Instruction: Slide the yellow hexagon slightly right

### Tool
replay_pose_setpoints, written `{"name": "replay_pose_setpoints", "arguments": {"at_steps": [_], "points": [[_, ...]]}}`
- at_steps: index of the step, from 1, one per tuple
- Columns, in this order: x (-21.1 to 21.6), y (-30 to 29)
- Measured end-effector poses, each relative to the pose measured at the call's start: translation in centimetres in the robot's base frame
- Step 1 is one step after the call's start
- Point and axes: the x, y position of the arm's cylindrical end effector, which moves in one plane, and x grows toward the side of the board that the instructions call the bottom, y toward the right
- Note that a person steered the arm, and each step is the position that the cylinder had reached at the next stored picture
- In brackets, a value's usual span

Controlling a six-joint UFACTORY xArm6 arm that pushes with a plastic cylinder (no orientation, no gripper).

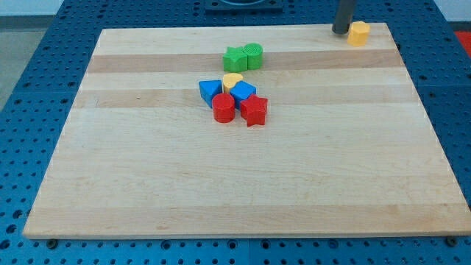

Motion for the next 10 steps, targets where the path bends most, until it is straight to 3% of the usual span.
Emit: {"name": "replay_pose_setpoints", "arguments": {"at_steps": [6,7,10], "points": [[0.4,0.6],[-1.0,0.6],[-1.9,4.3]]}}
